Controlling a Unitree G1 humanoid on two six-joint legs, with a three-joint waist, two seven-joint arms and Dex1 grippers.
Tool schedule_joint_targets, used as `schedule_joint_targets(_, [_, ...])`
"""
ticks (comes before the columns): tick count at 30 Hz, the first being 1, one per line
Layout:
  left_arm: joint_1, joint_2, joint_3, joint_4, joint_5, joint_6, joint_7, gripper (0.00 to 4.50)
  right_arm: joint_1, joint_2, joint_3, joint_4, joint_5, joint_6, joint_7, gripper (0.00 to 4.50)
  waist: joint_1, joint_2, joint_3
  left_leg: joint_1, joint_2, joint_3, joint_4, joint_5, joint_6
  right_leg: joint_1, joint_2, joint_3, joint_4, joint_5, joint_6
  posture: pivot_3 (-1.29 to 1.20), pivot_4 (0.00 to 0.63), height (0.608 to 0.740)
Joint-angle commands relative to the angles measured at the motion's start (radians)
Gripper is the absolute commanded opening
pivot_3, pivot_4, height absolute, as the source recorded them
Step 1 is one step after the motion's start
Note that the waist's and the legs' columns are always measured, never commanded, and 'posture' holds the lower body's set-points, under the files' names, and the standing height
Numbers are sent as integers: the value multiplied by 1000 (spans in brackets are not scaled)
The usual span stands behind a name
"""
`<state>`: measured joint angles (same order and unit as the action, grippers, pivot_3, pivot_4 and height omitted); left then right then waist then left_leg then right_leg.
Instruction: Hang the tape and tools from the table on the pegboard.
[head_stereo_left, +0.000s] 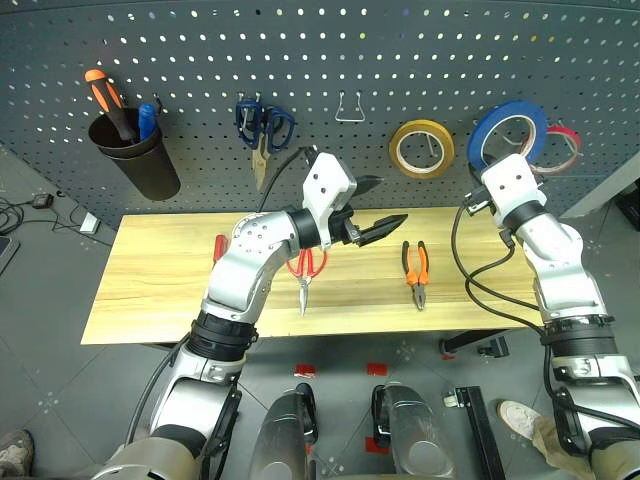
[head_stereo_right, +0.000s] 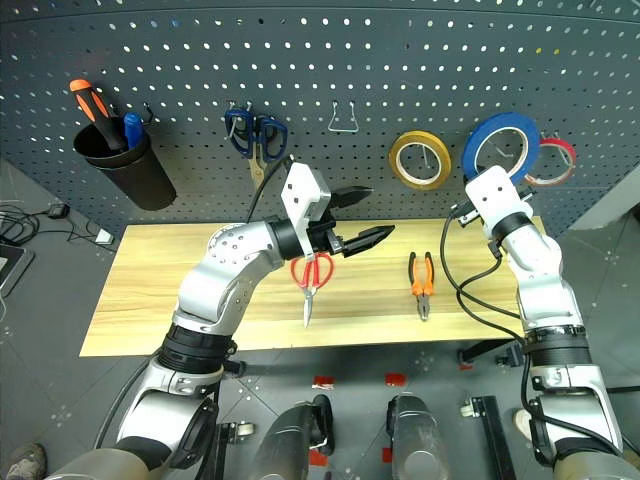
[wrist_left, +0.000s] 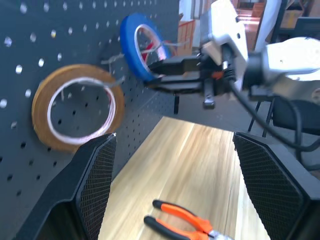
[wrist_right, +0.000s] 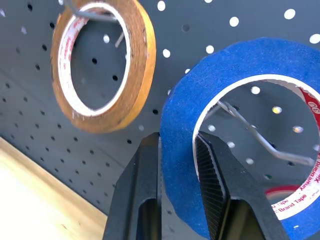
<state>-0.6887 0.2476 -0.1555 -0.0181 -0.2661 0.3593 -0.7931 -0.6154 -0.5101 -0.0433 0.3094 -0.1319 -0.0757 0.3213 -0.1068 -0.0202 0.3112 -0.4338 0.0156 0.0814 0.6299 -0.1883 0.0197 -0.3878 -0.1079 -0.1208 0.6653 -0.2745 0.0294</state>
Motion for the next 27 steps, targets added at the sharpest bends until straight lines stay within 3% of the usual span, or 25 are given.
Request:
schedule_joint_targets(1, [-15,-6,-7,-1,7,-30,4,3914,-15,18,-11,-20,43,-22,14,683,-2,0,0,0,0,0,0,0,0,0,0,0,0,0,0,-300,230,740])
schedule_joint_targets(2, [-13,-5,-7,-1,7,-30,3,3914,-8,26,-13,-31,45,-20,8,683,-2,0,0,0,0,0,0,0,0,0,0,0,1,0,0,-300,230,740])
schedule_joint_targets(13, [21,18,-10,-6,13,-37,-8,3914,128,45,-18,-199,22,71,-42,4108,-2,1,-2,0,0,0,2,0,0,0,0,1,2,0,0,-302,219,740])
schedule_joint_targets(21, [152,129,-14,-95,10,6,-50,3914,362,91,-12,-514,69,337,-30,4108,-5,1,-6,1,2,1,6,0,0,-1,0,3,9,0,0,-309,234,740])
schedule_joint_targets(23, [212,192,-8,-124,16,11,-77,3914,391,122,14,-593,97,465,-10,4481,-12,1,-6,1,3,1,10,0,0,-2,1,4,13,0,0,-308,247,740])
schedule_joint_targets(27, [313,314,4,-142,45,-18,-118,3914,356,193,64,-653,146,798,-3,4492,-16,0,-6,2,12,1,13,-2,2,-2,7,5,13,2,-5,-292,260,740])
